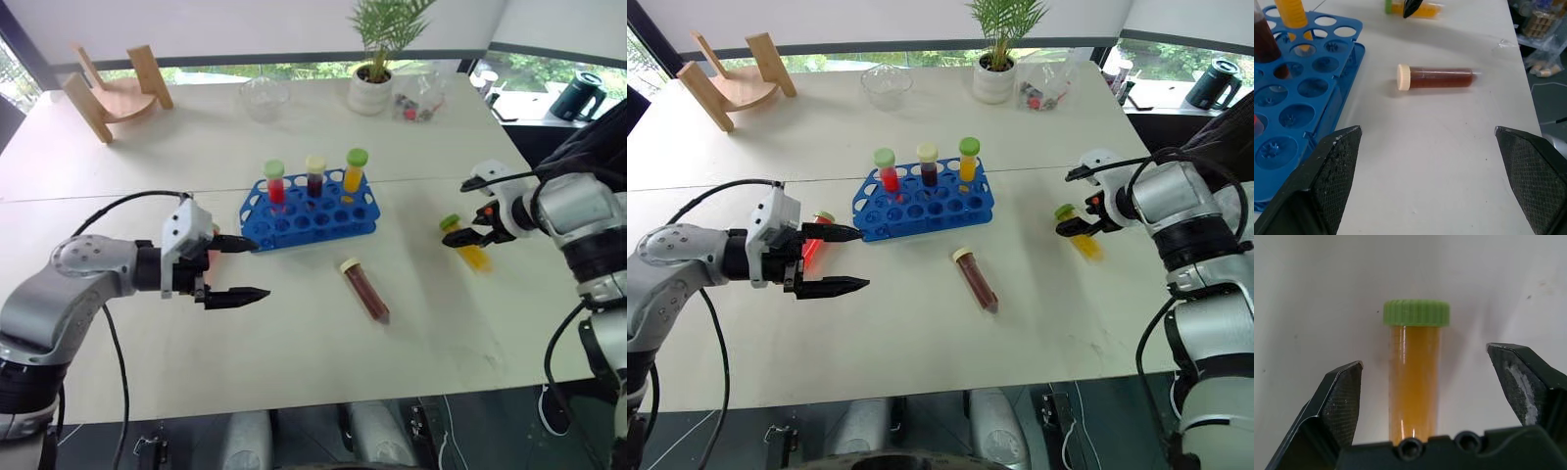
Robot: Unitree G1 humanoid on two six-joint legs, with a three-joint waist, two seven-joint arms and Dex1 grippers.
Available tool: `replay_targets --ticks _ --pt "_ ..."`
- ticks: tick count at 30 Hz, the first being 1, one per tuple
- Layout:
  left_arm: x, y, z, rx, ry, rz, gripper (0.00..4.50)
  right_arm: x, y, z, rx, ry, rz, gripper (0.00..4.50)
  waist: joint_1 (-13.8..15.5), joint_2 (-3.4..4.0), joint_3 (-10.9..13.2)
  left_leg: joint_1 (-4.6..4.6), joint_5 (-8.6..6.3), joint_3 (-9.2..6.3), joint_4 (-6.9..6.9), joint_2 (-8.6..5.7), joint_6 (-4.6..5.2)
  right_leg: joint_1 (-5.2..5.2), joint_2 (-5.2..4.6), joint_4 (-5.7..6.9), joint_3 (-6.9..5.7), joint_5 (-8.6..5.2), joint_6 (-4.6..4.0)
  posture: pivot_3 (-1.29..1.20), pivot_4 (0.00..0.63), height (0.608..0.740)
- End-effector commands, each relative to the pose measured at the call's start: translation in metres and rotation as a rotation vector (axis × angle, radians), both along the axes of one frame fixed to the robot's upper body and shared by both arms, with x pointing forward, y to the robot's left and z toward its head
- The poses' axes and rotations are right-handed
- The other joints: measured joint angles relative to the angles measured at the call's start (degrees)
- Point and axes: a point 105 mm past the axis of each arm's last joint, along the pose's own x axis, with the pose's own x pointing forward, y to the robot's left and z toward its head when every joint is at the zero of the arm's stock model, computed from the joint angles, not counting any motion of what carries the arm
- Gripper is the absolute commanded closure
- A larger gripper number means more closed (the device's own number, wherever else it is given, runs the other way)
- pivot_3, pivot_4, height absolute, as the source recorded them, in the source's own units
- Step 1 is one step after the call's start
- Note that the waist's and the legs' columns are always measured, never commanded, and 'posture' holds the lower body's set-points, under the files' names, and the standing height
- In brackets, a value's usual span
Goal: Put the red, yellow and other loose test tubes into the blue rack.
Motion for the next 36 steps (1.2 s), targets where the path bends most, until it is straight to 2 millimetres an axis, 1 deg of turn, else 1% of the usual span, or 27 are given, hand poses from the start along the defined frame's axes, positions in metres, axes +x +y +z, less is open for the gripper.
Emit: replay_targets --ticks 1,5,6,8,9,10,11,12,13,15,16,17,21,23,25,29,36 --pt "0.000 0.001 0.013 0.001 -0.060 0.000 0.00 0.004 0.001 0.006 -0.007 0.001 0.047 1.30 0.04 0.00 0.00 0.00 0.01 0.00 0.01 0.00 -0.01 0.00 0.00 0.01 0.00 0.00 0.01 0.00 0.150 0.740" --pt "0.001 0.001 0.015 -0.003 -0.067 0.008 0.00 0.005 0.005 0.005 0.014 0.009 0.060 3.34 0.07 0.00 0.00 0.01 0.01 -0.02 0.05 0.00 -0.02 0.01 0.00 0.09 -0.01 0.01 0.01 0.00 0.150 0.740" --pt "0.001 0.001 0.015 -0.005 -0.069 0.010 0.00 0.006 0.007 0.007 0.019 -0.004 0.062 3.67 0.05 -0.01 0.00 0.02 0.01 -0.03 0.06 0.00 -0.02 0.02 0.00 0.10 -0.01 0.01 0.01 0.00 0.150 0.740" --pt "0.000 0.001 0.015 -0.006 -0.070 0.013 0.00 0.008 0.009 0.012 0.027 -0.027 0.067 3.67 0.00 0.00 0.00 0.03 0.01 -0.03 0.07 0.00 -0.03 0.02 0.00 0.12 -0.01 0.01 0.01 0.00 0.150 0.740" --pt "0.000 0.001 0.015 -0.010 -0.068 0.019 0.00 0.011 0.014 0.022 0.061 -0.067 0.066 3.67 -0.01 0.00 0.00 0.03 0.02 -0.03 0.08 0.00 -0.03 0.02 0.00 0.15 -0.01 0.01 0.01 0.00 0.150 0.740" --pt "0.000 0.001 0.015 -0.018 -0.065 0.029 0.00 0.014 0.027 0.041 0.121 -0.151 0.097 3.67 -0.04 0.04 0.02 0.04 0.02 -0.02 0.09 0.00 -0.03 0.02 0.00 0.17 0.00 0.01 0.01 0.00 0.150 0.740" --pt "0.000 0.001 0.015 -0.024 -0.063 0.036 0.00 0.015 0.035 0.055 0.162 -0.211 0.119 3.67 -0.06 0.10 0.06 0.04 0.03 -0.02 0.09 0.00 -0.05 0.01 0.01 0.21 0.00 0.01 0.01 0.00 0.150 0.740" --pt "0.001 0.000 0.015 -0.036 -0.061 0.049 0.00 0.016 0.050 0.076 0.219 -0.336 0.175 3.67 -0.11 0.14 0.08 0.04 0.03 -0.01 0.11 0.00 -0.06 -0.01 0.00 0.27 0.02 0.01 0.02 0.00 0.150 0.740" --pt "0.002 0.000 0.015 -0.044 -0.060 0.058 0.00 0.015 0.060 0.089 0.252 -0.422 0.208 3.67 -0.07 0.14 0.09 0.04 0.03 -0.01 0.12 -0.01 -0.06 -0.05 0.00 0.36 0.03 0.01 0.01 0.00 0.150 0.740" --pt "0.004 -0.002 0.014 -0.051 -0.063 0.078 0.00 0.003 0.090 0.116 0.389 -0.648 0.299 3.67 0.03 0.14 0.08 0.04 0.04 -0.09 0.09 0.00 -0.06 -0.09 0.05 0.51 0.02 -0.01 0.00 0.00 0.150 0.740" --pt "0.004 -0.003 0.013 -0.056 -0.063 0.083 0.00 -0.004 0.102 0.126 0.475 -0.756 0.329 3.67 0.12 0.11 0.07 0.04 0.04 -0.17 0.09 0.02 -0.06 -0.09 0.09 0.55 -0.01 -0.02 -0.02 0.00 0.150 0.740" --pt "0.005 -0.004 0.013 -0.064 -0.062 0.087 0.00 -0.010 0.109 0.131 0.546 -0.829 0.334 3.67 0.15 0.03 0.01 0.05 0.05 -0.25 0.09 0.02 -0.07 -0.07 0.10 0.56 -0.08 -0.03 -0.03 0.00 0.150 0.740" --pt "0.007 -0.009 0.013 -0.085 -0.056 0.100 0.00 -0.026 0.133 0.124 0.801 -0.991 0.283 3.67 0.30 0.03 0.01 0.04 0.13 -0.34 0.19 0.00 -0.23 0.05 0.05 0.59 -0.15 -0.02 -0.02 0.00 0.150 0.740" --pt "0.008 -0.010 0.011 -0.085 -0.052 0.103 0.00 -0.028 0.137 0.118 0.893 -1.035 0.246 3.67 0.19 0.03 0.02 0.04 0.20 -0.29 0.26 -0.10 -0.35 0.08 -0.05 0.62 -0.11 0.04 0.08 0.00 0.150 0.740" --pt "0.009 -0.012 0.011 -0.084 -0.050 0.102 0.00 -0.028 0.143 0.107 0.914 -1.076 0.248 3.67 0.16 0.03 0.02 0.05 0.24 -0.26 0.32 -0.12 -0.42 0.09 -0.05 0.65 -0.07 0.09 0.15 0.00 0.150 0.740" --pt "0.007 -0.016 0.011 -0.086 -0.045 0.095 0.00 -0.019 0.152 0.079 0.917 -1.083 0.230 3.67 0.01 0.03 0.02 0.37 0.26 -0.27 0.27 -0.11 -0.45 0.32 -0.01 0.67 -0.07 0.09 0.14 0.00 0.150 0.740" --pt "0.003 -0.018 0.008 -0.079 -0.031 0.093 0.00 -0.006 0.161 0.053 0.914 -1.084 0.212 3.67 -0.21 0.04 0.02 0.53 0.27 -0.25 0.07 -0.06 -0.46 0.35 0.03 0.71 -0.04 0.06 0.09 0.00 0.150 0.740"
